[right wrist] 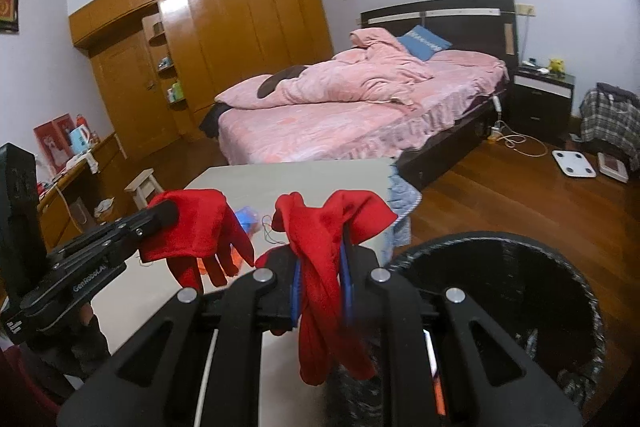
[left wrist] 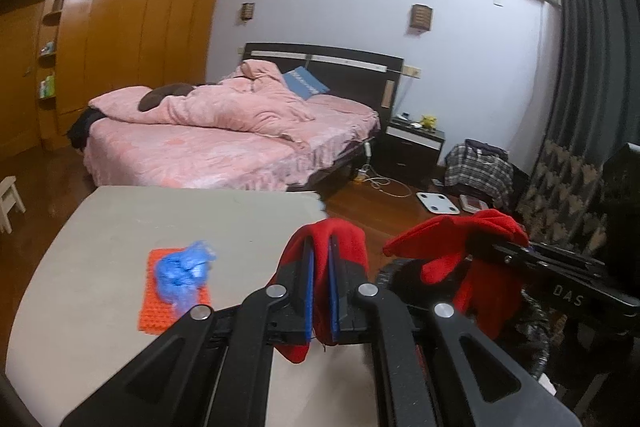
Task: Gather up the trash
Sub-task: 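Carry both red gloves over the bin and open both grippers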
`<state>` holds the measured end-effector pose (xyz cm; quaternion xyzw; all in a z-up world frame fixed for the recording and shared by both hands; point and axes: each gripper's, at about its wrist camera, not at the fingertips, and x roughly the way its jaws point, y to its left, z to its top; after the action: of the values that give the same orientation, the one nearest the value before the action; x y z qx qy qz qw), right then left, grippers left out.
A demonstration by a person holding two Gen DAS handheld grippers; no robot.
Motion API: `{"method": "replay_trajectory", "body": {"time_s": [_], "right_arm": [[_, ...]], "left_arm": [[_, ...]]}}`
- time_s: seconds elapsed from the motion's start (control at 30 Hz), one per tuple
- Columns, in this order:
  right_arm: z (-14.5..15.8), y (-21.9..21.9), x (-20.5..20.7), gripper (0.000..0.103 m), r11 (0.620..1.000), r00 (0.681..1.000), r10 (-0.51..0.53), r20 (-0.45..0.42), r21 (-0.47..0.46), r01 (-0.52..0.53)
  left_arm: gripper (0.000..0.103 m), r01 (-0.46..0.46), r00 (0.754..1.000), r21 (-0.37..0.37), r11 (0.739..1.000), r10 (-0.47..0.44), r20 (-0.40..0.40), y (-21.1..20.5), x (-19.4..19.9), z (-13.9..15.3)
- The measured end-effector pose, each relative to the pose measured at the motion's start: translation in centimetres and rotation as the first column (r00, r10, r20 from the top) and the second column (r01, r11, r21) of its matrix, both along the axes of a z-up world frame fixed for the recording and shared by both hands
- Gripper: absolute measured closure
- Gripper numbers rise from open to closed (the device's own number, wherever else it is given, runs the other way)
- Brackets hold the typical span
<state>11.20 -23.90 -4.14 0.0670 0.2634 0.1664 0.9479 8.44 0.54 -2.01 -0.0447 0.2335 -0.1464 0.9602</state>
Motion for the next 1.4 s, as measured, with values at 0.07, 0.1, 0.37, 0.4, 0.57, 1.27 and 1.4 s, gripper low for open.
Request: {"method": "replay_trajectory", "body": {"time_s": [0.07,0.1,0.37,0.4,0.57,1.27,1.4], "right_arm": [[0.1,-1.1,-0.5,0.089,1.0,1.0,-0.021,0.004,-0.004,0.021],[0.1,-1.7,-0.9,0.089,0.999,0.999,-0.033,0.006,-0.005,0.033],[-0.7,-5.9,-2.6,0.087,0.992,0.993,-0.121,-0.002,-0.029,0.121],[-0.9,-6.5,-2.8,0.087,0.99,0.991,-0.134,-0.004,-0.031,0.134],[-1.6,-9.1,-3.7,0.087,0.981,0.982,-0.191,-0.012,-0.034,0.19],[-4.8,-15.9,-4.3,0.087,0.944,0.942,-0.328,-0.075,-0.053,0.325],[-6.1,-16.4,-3.6,0.086,0.94,0.935,-0.34,-0.102,-0.063,0.335]], "left_arm": [[0.097,0.026,1.0,0.002,1.0,-0.026,0.004,-1.3,-0.4,0.2],[0.097,0.035,0.999,0.003,0.999,-0.035,0.006,-1.8,-0.5,0.4],[0.097,0.122,0.992,0.0,0.993,-0.122,0.016,-6.2,-1.2,0.6],[0.097,0.135,0.991,0.0,0.991,-0.135,0.017,-6.8,-1.3,0.6],[0.097,0.183,0.983,0.001,0.983,-0.183,0.017,-9.1,-1.5,0.4],[0.097,0.374,0.927,0.003,0.927,-0.374,-0.034,-18.0,0.1,-2.0],[0.097,0.391,0.919,0.002,0.92,-0.39,-0.066,-19.0,1.1,-3.0]]}}
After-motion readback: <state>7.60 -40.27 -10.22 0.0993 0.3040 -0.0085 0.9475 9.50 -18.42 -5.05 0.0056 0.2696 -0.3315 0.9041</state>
